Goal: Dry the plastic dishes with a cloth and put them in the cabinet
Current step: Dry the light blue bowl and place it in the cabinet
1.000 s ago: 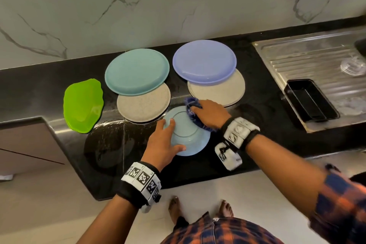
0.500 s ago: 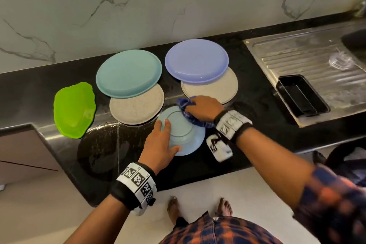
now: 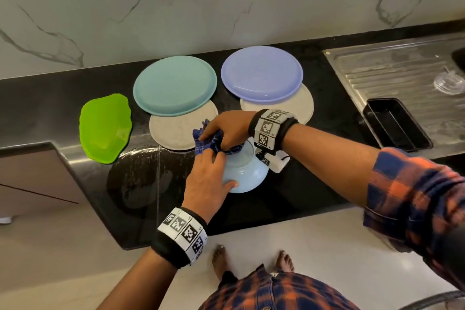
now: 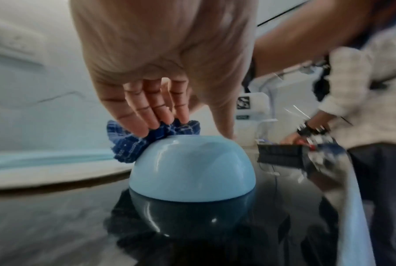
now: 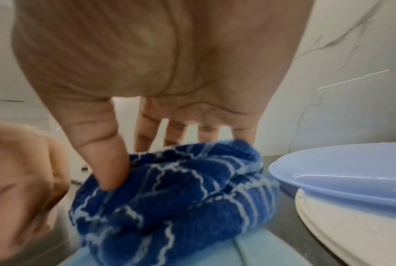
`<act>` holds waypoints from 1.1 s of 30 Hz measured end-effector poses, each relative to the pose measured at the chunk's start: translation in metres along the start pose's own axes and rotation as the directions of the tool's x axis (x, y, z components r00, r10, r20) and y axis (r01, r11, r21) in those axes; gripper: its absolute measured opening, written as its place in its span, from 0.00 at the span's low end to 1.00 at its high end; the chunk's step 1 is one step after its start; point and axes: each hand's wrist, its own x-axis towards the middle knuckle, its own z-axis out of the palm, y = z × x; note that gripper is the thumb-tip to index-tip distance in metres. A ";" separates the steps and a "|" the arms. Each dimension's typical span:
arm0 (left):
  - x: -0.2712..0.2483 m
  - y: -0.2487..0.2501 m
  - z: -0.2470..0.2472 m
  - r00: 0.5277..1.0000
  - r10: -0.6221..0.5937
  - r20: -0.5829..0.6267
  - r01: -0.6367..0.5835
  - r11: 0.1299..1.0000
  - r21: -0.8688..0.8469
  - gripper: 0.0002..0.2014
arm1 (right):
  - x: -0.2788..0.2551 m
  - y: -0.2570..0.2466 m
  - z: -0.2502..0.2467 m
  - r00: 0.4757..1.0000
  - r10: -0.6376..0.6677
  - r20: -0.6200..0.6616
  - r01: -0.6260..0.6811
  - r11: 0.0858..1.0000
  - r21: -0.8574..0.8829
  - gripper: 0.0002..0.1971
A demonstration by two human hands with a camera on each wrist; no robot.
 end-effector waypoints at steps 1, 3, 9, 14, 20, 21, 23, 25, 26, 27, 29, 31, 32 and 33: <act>-0.001 -0.001 -0.001 0.999 0.004 -0.051 -0.005 1.000 -0.013 0.29 | -0.005 0.002 -0.001 0.999 -0.026 -0.036 0.028 0.998 0.056 0.34; 0.004 -0.006 -0.006 0.991 -0.014 -0.132 -0.003 0.991 -0.132 0.25 | -0.016 0.010 -0.001 0.987 -0.046 -0.156 0.078 0.975 0.206 0.36; 0.059 -0.030 -0.036 0.988 0.071 -0.135 -0.106 0.957 -0.270 0.30 | -0.049 0.038 0.049 0.740 0.202 -0.641 0.085 0.918 0.387 0.27; 0.104 -0.028 -0.037 0.969 0.131 0.211 -0.072 0.961 -0.267 0.39 | -0.064 0.040 0.095 0.716 0.460 -0.525 -0.184 0.850 0.494 0.25; 0.126 -0.021 -0.022 0.898 0.150 0.413 -0.107 0.986 -0.125 0.36 | -0.056 0.044 0.087 0.780 0.465 -0.419 -0.271 0.854 0.444 0.33; 0.126 -0.022 -0.021 0.906 0.139 0.401 -0.093 0.987 -0.131 0.34 | -0.056 0.044 0.084 0.788 0.463 -0.405 -0.281 0.857 0.432 0.32; 0.121 -0.023 -0.020 0.923 0.098 0.373 -0.050 0.989 -0.138 0.33 | -0.056 0.043 0.081 0.801 0.459 -0.385 -0.298 0.863 0.409 0.32; 0.110 -0.026 -0.018 0.947 0.035 0.319 0.014 0.989 -0.150 0.33 | -0.055 0.042 0.078 0.812 0.455 -0.367 -0.302 0.864 0.402 0.32; 0.101 -0.028 -0.016 0.960 0.009 0.281 0.043 0.983 -0.177 0.33 | -0.056 0.043 0.077 0.818 0.450 -0.358 -0.300 0.865 0.402 0.32; 0.092 -0.031 -0.014 0.969 -0.012 0.246 0.066 0.975 -0.211 0.33 | -0.056 0.043 0.076 0.826 0.443 -0.348 -0.296 0.867 0.401 0.32; 0.068 -0.037 -0.009 0.983 -0.068 0.170 0.117 0.947 -0.301 0.33 | -0.056 0.044 0.074 0.841 0.429 -0.328 -0.295 0.874 0.387 0.33; 0.042 -0.036 -0.004 0.981 -0.167 0.098 0.192 0.906 -0.378 0.30 | -0.054 0.044 0.070 0.859 0.417 -0.298 -0.303 0.883 0.359 0.34; 0.028 -0.031 -0.003 0.975 -0.215 0.059 0.220 0.886 -0.408 0.28 | -0.052 0.044 0.068 0.868 0.408 -0.282 -0.306 0.889 0.341 0.36; 0.016 -0.023 -0.001 0.969 -0.246 0.024 0.232 0.873 -0.430 0.27 | -0.051 0.044 0.065 0.877 0.400 -0.267 -0.308 0.894 0.326 0.37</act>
